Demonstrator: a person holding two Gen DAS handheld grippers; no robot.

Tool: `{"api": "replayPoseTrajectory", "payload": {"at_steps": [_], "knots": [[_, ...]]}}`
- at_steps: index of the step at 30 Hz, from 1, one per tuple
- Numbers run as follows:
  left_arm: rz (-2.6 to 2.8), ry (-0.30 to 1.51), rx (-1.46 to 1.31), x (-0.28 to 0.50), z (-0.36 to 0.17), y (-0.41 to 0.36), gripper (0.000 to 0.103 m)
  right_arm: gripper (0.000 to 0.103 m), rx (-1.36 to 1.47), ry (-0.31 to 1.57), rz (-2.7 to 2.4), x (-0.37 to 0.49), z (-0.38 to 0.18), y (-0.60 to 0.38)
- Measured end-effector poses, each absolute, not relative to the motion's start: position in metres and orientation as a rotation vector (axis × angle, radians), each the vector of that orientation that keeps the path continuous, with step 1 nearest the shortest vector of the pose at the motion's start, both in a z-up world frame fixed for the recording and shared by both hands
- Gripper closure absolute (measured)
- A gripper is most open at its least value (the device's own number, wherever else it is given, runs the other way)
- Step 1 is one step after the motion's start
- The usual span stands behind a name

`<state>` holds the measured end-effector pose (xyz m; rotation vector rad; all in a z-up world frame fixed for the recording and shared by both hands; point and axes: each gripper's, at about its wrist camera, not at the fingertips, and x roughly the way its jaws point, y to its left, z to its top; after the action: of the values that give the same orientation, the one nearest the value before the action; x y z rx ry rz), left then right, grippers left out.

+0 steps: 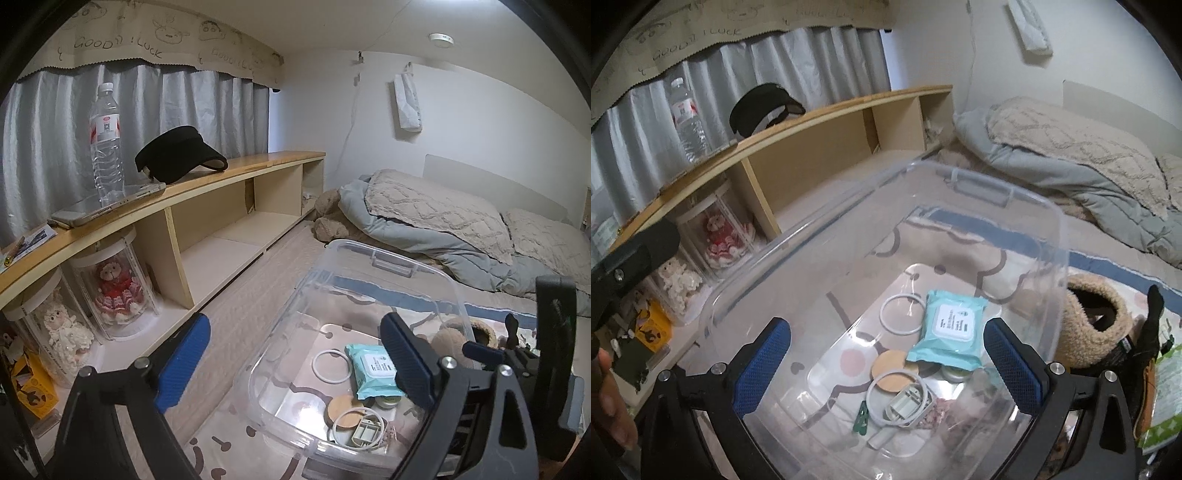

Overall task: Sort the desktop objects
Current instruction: 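Move both tools away from the box toward the cluttered pile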

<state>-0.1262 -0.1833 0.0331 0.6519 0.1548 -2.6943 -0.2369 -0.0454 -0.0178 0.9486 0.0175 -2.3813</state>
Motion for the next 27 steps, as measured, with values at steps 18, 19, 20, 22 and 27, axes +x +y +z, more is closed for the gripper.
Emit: {"api": "replayPoseTrajectory", "payload": {"at_steps": [18,19,20,22,27], "knots": [[-2.729,0.167,0.622,-0.103,0.042,-0.168,0.000,0.000,0.783,-0.018,-2.491,-0.202,0.021,0.004],[-2.730,0.166,0.620,-0.102,0.043,-0.167,0.000,0.000,0.777,-0.016,-2.496,-0.200,0.022,0.006],[-2.732,0.164,0.617,-0.100,0.044,-0.166,0.000,0.000,0.767,-0.014,-2.503,-0.197,0.024,0.008],[-2.735,0.162,0.610,-0.098,0.045,-0.164,0.000,0.000,0.750,-0.010,-2.515,-0.191,0.029,0.014],[-2.753,0.169,0.593,-0.091,0.049,-0.159,0.000,0.000,0.713,0.005,-2.546,-0.178,0.037,0.028]]}}
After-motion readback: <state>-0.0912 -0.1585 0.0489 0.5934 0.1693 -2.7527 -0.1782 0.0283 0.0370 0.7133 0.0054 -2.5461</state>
